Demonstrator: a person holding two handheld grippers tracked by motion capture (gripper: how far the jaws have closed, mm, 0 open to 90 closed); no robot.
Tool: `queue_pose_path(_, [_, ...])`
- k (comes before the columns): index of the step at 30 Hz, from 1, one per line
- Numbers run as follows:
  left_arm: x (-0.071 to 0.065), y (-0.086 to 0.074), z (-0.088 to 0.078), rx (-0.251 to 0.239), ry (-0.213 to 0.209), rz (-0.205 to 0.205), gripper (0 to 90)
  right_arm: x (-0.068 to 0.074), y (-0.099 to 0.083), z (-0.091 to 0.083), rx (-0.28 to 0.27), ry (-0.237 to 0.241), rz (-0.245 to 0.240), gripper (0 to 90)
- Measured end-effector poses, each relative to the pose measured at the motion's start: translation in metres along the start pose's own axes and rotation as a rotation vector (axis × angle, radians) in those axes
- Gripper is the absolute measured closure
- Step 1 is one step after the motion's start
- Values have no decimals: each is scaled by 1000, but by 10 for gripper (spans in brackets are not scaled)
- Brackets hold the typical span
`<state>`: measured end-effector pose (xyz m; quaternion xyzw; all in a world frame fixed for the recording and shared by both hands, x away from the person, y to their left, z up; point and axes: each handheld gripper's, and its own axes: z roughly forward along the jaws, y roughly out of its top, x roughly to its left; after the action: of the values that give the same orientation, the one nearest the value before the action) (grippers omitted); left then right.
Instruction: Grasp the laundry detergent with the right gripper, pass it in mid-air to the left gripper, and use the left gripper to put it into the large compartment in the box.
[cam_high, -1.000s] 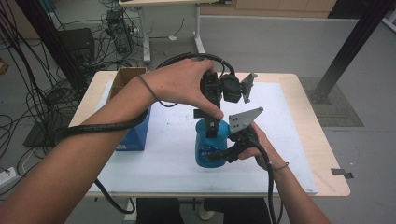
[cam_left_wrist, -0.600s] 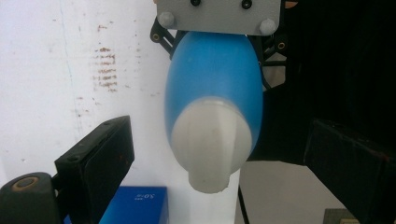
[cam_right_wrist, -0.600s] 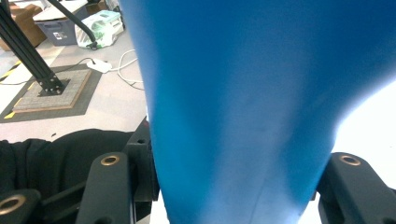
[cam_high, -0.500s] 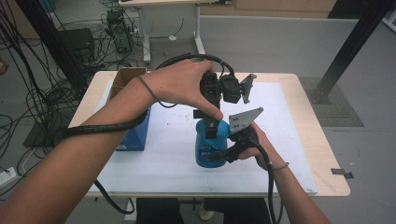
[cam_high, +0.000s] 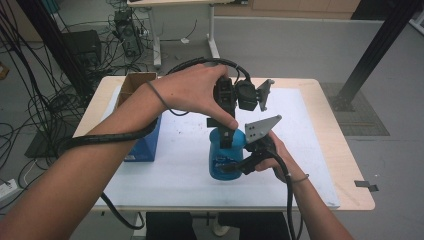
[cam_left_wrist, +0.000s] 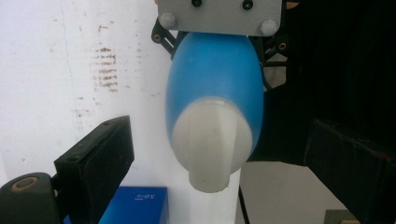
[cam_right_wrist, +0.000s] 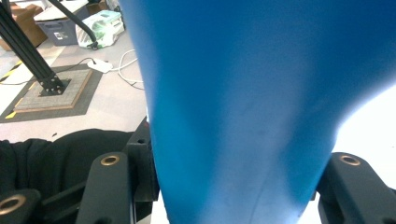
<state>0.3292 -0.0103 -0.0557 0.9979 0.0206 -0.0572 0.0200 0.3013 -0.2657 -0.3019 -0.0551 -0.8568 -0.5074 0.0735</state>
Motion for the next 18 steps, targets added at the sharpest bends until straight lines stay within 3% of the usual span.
queue_pose_path(18, [-1, 1, 0, 3, 2, -2, 87, 0, 0, 0, -1, 3, 0, 426])
